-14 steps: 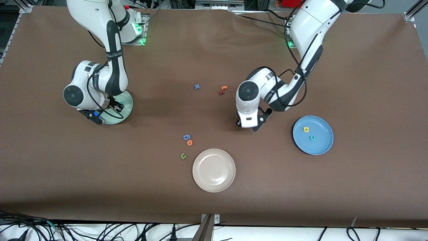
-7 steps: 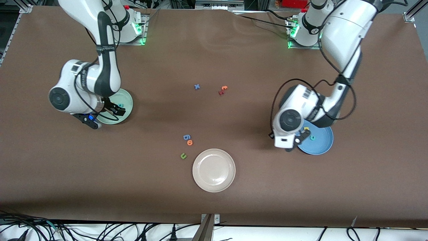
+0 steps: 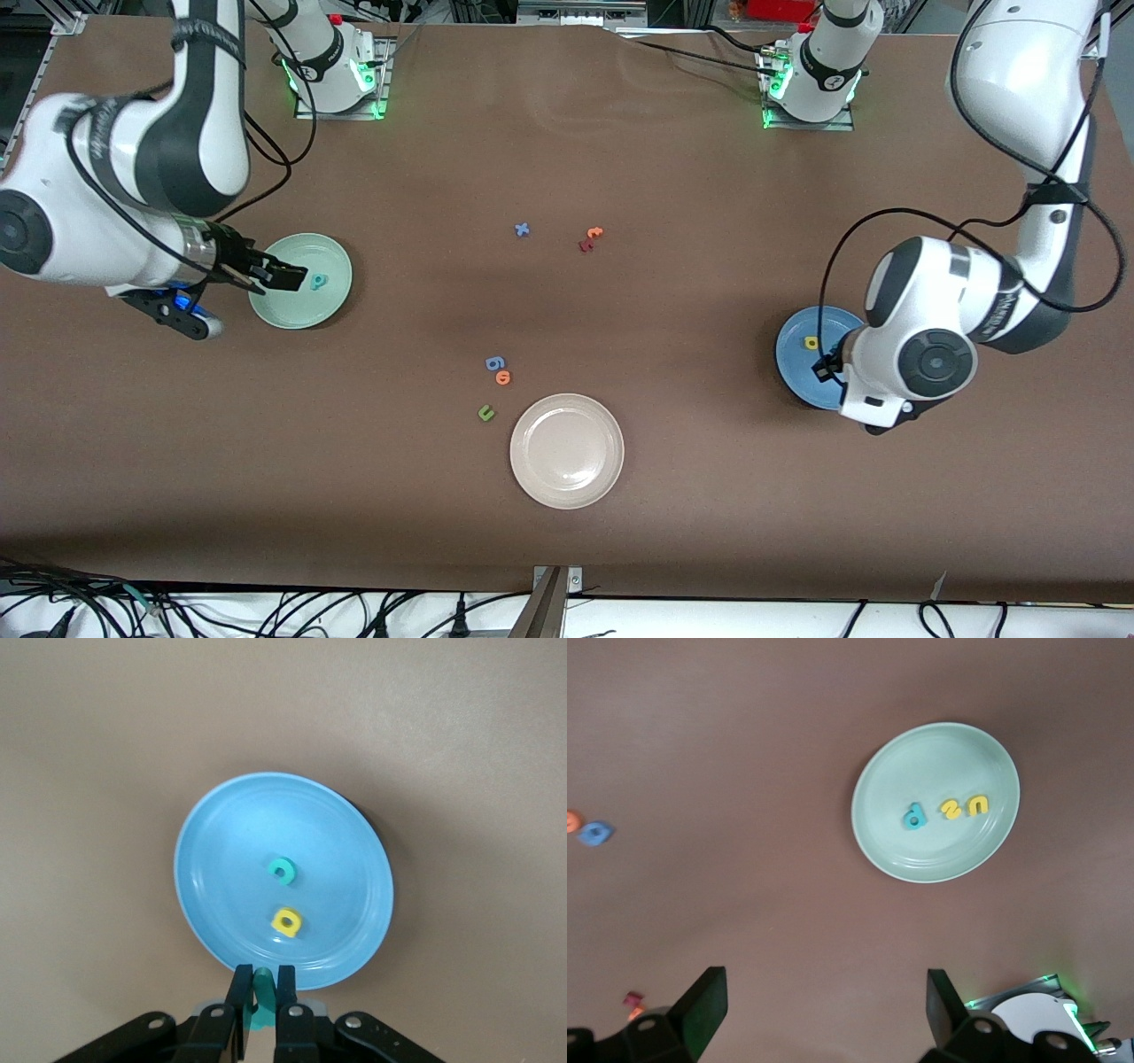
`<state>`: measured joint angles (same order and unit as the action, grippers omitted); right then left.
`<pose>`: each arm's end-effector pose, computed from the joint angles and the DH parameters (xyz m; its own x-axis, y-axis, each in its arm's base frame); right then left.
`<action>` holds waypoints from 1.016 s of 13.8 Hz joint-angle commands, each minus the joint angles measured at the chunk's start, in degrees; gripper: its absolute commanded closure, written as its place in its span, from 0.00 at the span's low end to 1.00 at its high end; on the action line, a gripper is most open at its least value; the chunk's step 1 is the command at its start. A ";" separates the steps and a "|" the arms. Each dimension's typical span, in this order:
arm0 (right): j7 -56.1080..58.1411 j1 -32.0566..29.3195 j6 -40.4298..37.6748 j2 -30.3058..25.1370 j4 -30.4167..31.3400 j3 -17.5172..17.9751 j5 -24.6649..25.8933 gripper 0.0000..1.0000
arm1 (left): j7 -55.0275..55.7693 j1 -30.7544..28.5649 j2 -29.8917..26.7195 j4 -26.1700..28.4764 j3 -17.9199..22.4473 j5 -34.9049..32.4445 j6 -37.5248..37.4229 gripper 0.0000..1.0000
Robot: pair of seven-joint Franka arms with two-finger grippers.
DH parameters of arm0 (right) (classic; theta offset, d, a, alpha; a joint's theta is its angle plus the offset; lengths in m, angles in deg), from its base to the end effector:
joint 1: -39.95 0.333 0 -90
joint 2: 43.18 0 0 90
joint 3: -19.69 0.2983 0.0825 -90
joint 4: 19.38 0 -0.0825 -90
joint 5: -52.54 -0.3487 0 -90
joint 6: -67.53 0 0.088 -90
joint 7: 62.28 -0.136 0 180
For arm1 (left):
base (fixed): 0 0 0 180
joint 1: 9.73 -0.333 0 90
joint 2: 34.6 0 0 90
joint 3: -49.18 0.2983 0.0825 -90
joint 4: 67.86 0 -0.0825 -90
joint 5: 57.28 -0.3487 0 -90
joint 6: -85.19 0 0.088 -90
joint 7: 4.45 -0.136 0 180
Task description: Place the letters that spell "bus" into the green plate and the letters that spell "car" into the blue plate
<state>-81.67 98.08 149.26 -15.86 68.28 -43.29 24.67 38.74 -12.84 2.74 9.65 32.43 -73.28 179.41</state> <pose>0.5522 0.1033 0.4383 0.8505 -0.4225 -0.3131 -0.4298 -0.9016 0.0492 0.6300 -0.0839 0.3021 0.8615 0.4736 -0.1831 0.4154 -0.8647 -0.2823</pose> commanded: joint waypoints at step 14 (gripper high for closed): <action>5.59 -15.55 -9.66 0.45 -17.24 7.23 -1.31 0.01 | -28.16 -5.24 -2.26 0.27 -0.74 3.25 0.10 0.00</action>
<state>-76.85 88.63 142.26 -15.81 56.19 -41.01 24.27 11.75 -17.33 3.39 9.53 32.12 -71.14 181.25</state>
